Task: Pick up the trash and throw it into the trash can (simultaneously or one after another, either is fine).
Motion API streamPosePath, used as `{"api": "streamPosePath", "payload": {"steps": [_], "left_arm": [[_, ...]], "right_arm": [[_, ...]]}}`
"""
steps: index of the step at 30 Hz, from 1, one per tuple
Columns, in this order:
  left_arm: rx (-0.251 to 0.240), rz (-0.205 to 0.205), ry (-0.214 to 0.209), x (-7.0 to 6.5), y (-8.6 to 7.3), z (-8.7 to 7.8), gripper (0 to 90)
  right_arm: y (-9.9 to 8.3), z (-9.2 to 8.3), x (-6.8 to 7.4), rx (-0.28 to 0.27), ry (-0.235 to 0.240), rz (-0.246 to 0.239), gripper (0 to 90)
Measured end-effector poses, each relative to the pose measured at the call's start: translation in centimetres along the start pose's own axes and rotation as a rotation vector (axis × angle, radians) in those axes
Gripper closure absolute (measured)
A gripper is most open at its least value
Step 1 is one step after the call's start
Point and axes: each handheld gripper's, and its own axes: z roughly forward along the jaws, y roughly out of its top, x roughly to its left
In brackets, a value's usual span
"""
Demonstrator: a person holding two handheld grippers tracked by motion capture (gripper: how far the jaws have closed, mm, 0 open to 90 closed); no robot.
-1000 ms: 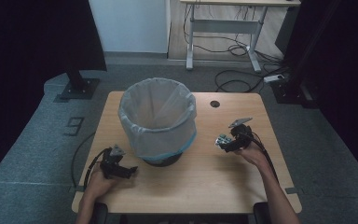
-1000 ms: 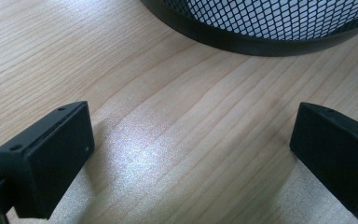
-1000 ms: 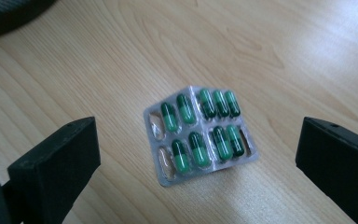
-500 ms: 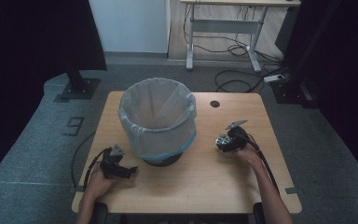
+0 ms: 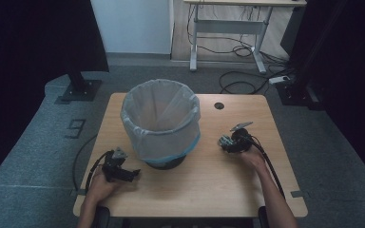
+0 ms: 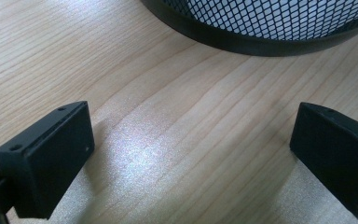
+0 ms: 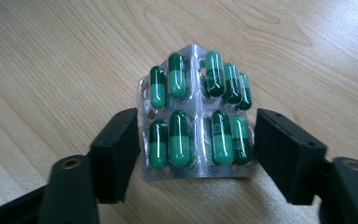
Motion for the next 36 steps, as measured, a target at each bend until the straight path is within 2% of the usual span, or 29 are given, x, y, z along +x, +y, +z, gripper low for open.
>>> {"api": "streamPosePath", "payload": {"steps": [5, 9, 12, 18, 36], "left_arm": [[0.000, 0.000, 0.000, 0.0, 0.0, 0.0, 0.0], [0.000, 0.000, 0.000, 0.0, 0.0, 0.0, 0.0], [0.000, 0.000, 0.000, 0.0, 0.0, 0.0, 0.0], [0.000, 0.000, 0.000, 0.0, 0.0, 0.0, 0.0], [0.000, 0.001, 0.000, 0.0, 0.0, 0.0, 0.0]], "right_arm": [[0.1, -0.2, 0.2, 0.005, 0.001, 0.004, 43.9], [0.2, -0.4, 0.3, 0.014, -0.009, -0.006, 48.6], [0.2, -0.5, 0.5, 0.022, -0.024, -0.020, 49.3], [0.8, -1.8, 0.7, 0.009, 0.001, -0.014, 51.2], [3.4, -5.3, 2.7, 0.018, 0.073, -0.063, 54.7]]}}
